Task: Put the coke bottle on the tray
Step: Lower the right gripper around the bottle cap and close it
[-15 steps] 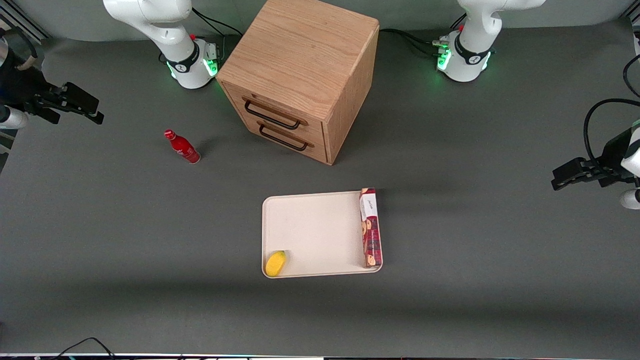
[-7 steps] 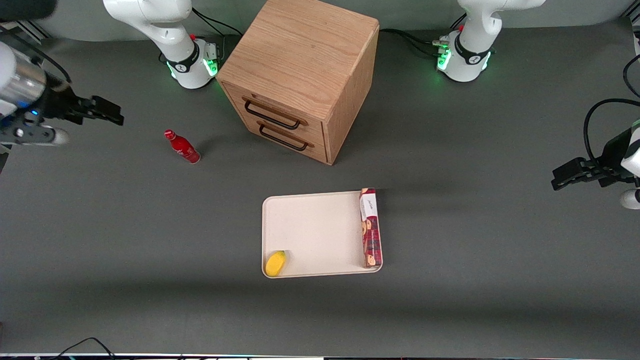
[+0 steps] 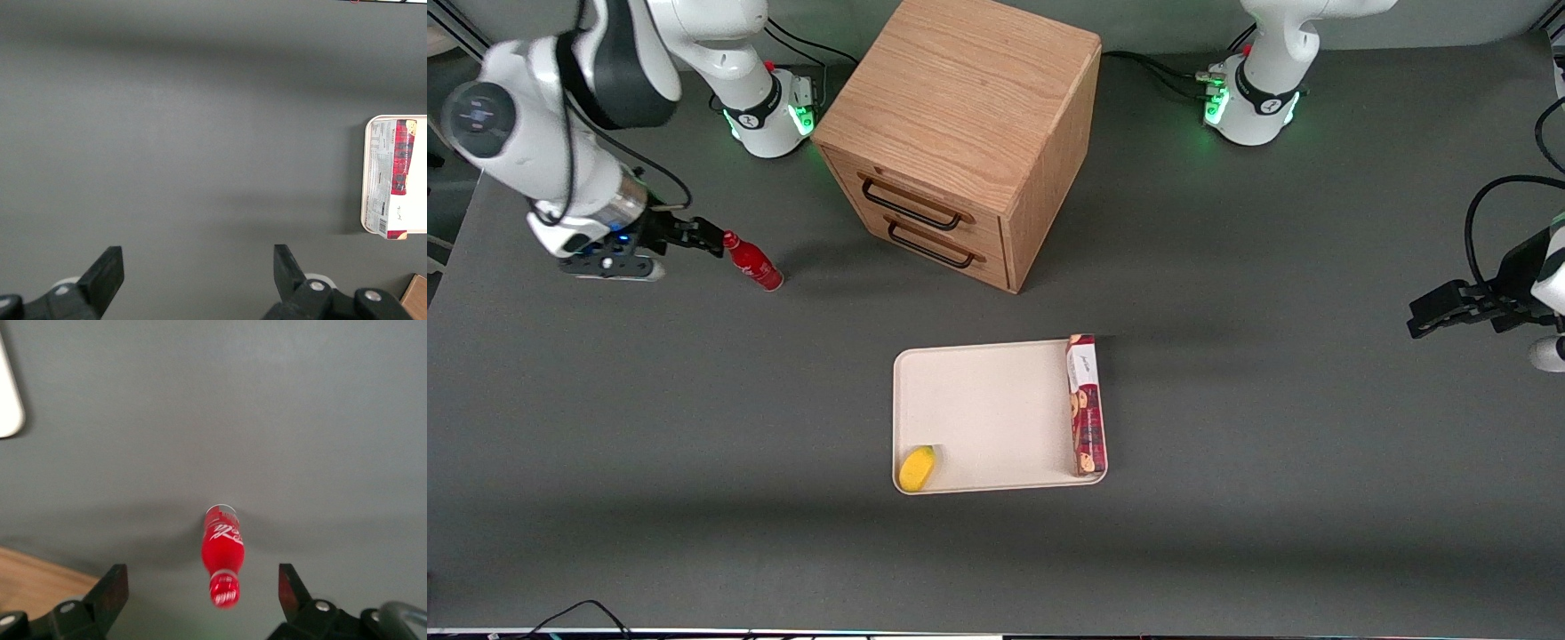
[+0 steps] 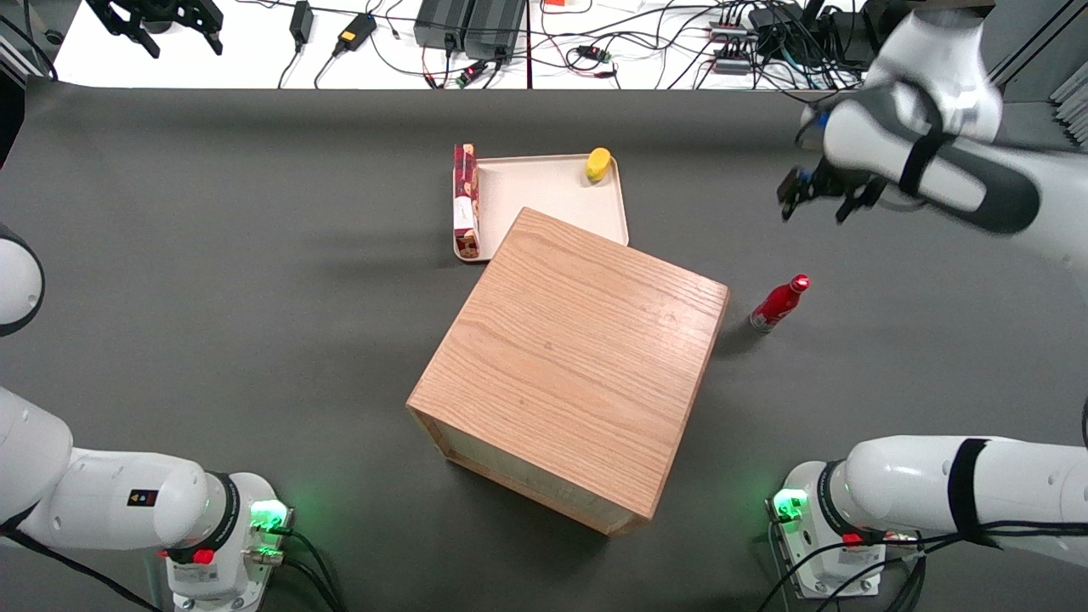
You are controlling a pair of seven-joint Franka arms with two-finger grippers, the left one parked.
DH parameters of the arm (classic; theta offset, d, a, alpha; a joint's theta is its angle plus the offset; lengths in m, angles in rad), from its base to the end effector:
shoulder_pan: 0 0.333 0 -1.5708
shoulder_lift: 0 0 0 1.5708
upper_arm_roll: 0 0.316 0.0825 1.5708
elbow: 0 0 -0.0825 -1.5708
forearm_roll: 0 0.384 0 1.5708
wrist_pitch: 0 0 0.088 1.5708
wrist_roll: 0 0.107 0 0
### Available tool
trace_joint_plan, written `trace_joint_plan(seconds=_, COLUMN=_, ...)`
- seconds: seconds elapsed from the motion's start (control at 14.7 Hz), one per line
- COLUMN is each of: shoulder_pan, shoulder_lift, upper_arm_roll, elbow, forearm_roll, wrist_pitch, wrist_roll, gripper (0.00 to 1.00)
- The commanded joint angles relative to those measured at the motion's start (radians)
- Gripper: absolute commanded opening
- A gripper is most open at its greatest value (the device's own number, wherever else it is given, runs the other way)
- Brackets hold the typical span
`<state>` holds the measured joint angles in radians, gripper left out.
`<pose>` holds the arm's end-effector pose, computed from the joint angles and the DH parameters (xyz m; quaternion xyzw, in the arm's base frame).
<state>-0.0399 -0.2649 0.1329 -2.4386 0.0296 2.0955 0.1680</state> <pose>0.4375 0.0424 0.3952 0.9980 -0.0484 -0.0391 0.0099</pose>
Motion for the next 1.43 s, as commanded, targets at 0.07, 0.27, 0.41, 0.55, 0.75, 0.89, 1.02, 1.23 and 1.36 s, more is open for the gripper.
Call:
trace_joint_plan(seconds=0.07, shoulder_pan=0.002, shoulder_lift=-0.054, upper_arm_roll=0.001, elbow=-0.235, forearm_roll=0.009, wrist_pitch=0.231, wrist_roll=0.024, gripper=1.0)
trace_joint_plan(seconds=0.27, shoulder_pan=0.002, shoulder_lift=-0.054, upper_arm_roll=0.001, elbow=-0.256, forearm_roll=0.009, wrist_pitch=0.235, wrist_roll=0.031, gripper=0.96)
trace_joint_plan(seconds=0.41, shoulder_pan=0.003, shoulder_lift=-0.062, upper_arm_roll=0.002, elbow=-0.264, forearm_roll=0.009, wrist_pitch=0.235, wrist_roll=0.031, gripper=0.78)
trace_joint_plan(seconds=0.55, shoulder_pan=0.003, shoulder_lift=-0.066, upper_arm_roll=0.002, elbow=-0.281, forearm_roll=0.009, wrist_pitch=0.233, wrist_roll=0.031, gripper=0.63)
trace_joint_plan(seconds=0.75, shoulder_pan=0.003, shoulder_lift=-0.086, upper_arm_roll=0.004, elbow=-0.29, forearm_roll=0.009, wrist_pitch=0.221, wrist_roll=0.031, gripper=0.54)
trace_joint_plan(seconds=0.89, shoulder_pan=0.003, shoulder_lift=-0.096, upper_arm_roll=0.004, elbow=-0.29, forearm_roll=0.01, wrist_pitch=0.202, wrist_roll=0.031, gripper=0.39)
trace_joint_plan(seconds=1.02, shoulder_pan=0.003, shoulder_lift=-0.102, upper_arm_roll=0.004, elbow=-0.287, forearm_roll=0.01, wrist_pitch=0.19, wrist_roll=0.031, gripper=0.22)
trace_joint_plan(seconds=1.23, shoulder_pan=0.005, shoulder_lift=-0.102, upper_arm_roll=0.005, elbow=-0.266, forearm_roll=0.01, wrist_pitch=0.178, wrist_roll=0.025, gripper=0.14)
trace_joint_plan(seconds=1.36, shoulder_pan=0.005, shoulder_lift=-0.1, upper_arm_roll=0.007, elbow=-0.191, forearm_roll=0.01, wrist_pitch=0.109, wrist_roll=0.016, gripper=0.11)
